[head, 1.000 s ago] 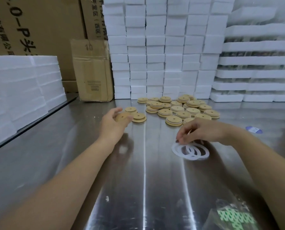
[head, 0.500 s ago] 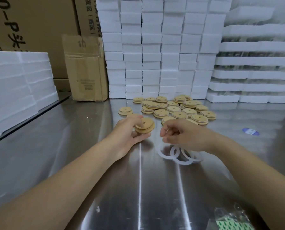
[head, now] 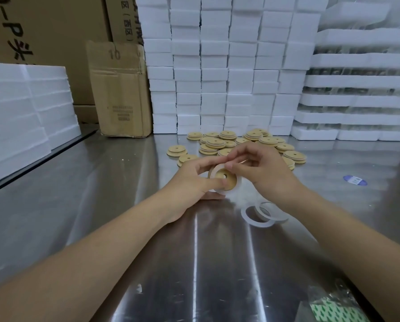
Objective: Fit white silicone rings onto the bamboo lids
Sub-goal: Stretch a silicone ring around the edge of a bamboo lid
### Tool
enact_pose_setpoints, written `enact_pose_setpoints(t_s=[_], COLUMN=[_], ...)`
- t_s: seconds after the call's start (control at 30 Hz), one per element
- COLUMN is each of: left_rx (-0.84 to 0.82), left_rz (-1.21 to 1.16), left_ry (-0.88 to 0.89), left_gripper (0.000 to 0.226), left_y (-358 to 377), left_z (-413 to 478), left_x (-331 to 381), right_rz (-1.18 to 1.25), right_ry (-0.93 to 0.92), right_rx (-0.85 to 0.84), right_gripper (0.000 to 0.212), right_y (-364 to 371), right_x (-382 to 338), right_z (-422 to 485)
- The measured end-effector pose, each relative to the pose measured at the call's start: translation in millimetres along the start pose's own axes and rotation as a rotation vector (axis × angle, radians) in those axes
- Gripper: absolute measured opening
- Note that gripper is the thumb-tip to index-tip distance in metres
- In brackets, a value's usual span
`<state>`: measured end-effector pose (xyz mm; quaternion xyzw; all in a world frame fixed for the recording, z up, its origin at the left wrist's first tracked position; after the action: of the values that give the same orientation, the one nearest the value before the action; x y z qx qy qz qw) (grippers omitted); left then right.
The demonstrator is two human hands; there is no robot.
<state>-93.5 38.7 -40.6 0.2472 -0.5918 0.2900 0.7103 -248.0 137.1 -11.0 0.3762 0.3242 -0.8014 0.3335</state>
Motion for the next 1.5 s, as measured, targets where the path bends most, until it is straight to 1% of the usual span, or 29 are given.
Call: enact_pose_setpoints(t_s=[0.13,0.27,0.37,0.53,0.67,0.77,0.93,1.17,1.43,1.5], left_rx=[0.034,0.021,0.000,0.014,0.012,0.017,0.036,0.030,0.027,0.006], left_rz=[0.113,0.230,0.281,0.336,0.353,0.360,0.383,0.370,0.392,0.409], left_ry=[0.097,0.188,0.230,0.246,0.251,0.221,0.180,0.158,0.207,0.217], left_gripper=[0.038,0.046,0.045,0.044,0.037,0.037,0.036,0.035,0.034,0.037], left_y=[4.2,3.6,2.8,-1.3,-4.8,-6.7,-11.4,-13.0,-14.5,-16.5], left_z=[-0.4,-1.0,-0.9,0.0,0.7,1.1,0.8,0.5,0.7,0.9], left_x=[1.8,7.4,9.1,8.9,9.7,10.6,11.6,12.7,12.5,11.8], right_rz=[-0.051,-0.076,-0.094,-0.110,-0.101,-0.106,-0.144,-0.170,-0.171,-0.169], right_ry=[-0.058,-0.073,-0.089,-0.074,0.003,0.038,0.045,0.090,0.147,0.164], right_rx=[0.020,0.034,0.051,0.028,0.015,0.004,-0.038,-0.082,-0.136,-0.136], right_gripper=[0.012,0.013,0.013,0.015,0.014,0.016,0.016,0.016,0.020,0.021], right_y=[0.5,-0.6,-0.4,-3.7,-13.5,-18.7,-16.9,-17.3,-16.4,-15.3], right_x=[-1.0,0.7,1.3,0.8,3.3,6.9,14.8,21.7,21.6,21.7], right_z=[-0.7,-0.1,0.3,2.2,5.6,6.4,5.9,7.0,4.6,3.5])
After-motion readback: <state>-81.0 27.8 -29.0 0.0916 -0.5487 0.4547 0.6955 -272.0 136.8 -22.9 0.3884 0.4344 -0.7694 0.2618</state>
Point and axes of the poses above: each hand's wrist, its own z-axis towards the middle knuckle, its own y-axis out of the palm, x = y × z, the point moved 3 cm from there along z, towards the middle knuckle, and after that the axes turned 5 degrees about x, right-handed, at the moved point
